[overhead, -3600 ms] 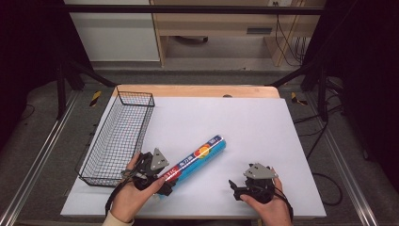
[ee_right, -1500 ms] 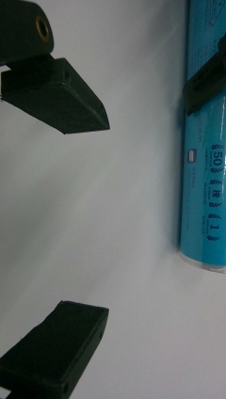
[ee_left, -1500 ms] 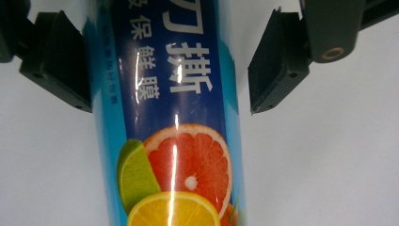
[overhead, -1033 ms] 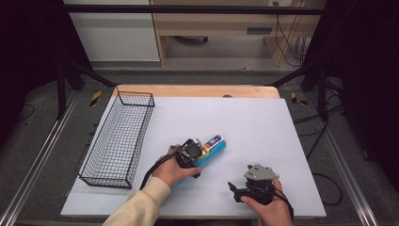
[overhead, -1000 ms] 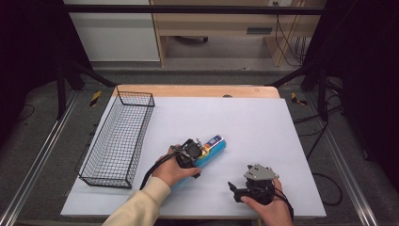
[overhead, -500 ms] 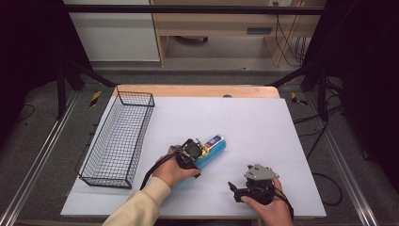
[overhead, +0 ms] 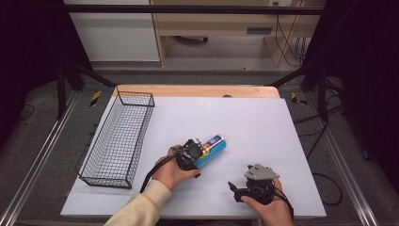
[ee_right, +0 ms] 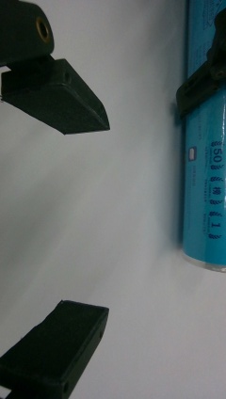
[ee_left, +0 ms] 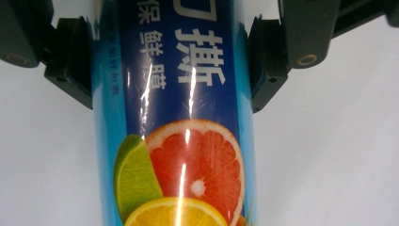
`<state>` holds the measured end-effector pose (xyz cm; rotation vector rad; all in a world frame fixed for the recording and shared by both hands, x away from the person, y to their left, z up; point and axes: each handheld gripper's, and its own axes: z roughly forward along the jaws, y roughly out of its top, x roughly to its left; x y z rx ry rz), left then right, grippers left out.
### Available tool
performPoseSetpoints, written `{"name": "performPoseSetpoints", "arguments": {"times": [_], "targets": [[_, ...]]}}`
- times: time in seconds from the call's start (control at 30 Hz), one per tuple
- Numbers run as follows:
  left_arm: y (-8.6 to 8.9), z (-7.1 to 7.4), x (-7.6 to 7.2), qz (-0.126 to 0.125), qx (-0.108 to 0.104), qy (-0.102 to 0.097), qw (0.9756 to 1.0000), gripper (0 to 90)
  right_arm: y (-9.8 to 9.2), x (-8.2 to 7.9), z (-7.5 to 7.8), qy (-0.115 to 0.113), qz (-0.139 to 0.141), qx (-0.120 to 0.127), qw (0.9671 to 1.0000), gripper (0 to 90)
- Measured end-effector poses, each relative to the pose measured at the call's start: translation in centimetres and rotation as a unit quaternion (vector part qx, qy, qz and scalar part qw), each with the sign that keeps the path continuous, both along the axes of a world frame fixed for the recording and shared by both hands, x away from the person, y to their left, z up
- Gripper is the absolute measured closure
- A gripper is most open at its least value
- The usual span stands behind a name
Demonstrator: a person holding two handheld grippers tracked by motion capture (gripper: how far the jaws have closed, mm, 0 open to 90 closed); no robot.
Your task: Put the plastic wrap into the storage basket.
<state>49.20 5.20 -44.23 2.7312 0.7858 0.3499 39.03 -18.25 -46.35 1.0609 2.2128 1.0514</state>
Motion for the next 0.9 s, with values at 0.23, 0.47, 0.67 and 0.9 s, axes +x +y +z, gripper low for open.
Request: {"name": "performPoseSetpoints", "arguments": {"times": [0.23,0.47,0.67,0.9], "targets": [[0.2,1.3,-0.2,-0.003,0.009,-0.011,0.9999,31.1,0.0,0.0,0.0,0.002,0.001,-0.001,1.0000,10.5],[0.8,2.6,-0.2,0.003,-0.004,-0.031,0.9995,31.2,0.1,0.0,0.0,0.002,0.002,-0.001,1.0000,10.5],[1.0,3.4,-0.2,0.006,-0.009,-0.040,0.9991,31.4,0.1,0.0,0.0,0.003,0.002,-0.001,1.0000,10.5],[1.4,5.2,-0.4,0.010,-0.018,-0.055,0.9983,31.6,0.2,0.0,0.0,0.005,0.004,-0.001,1.0000,10.4]]}}
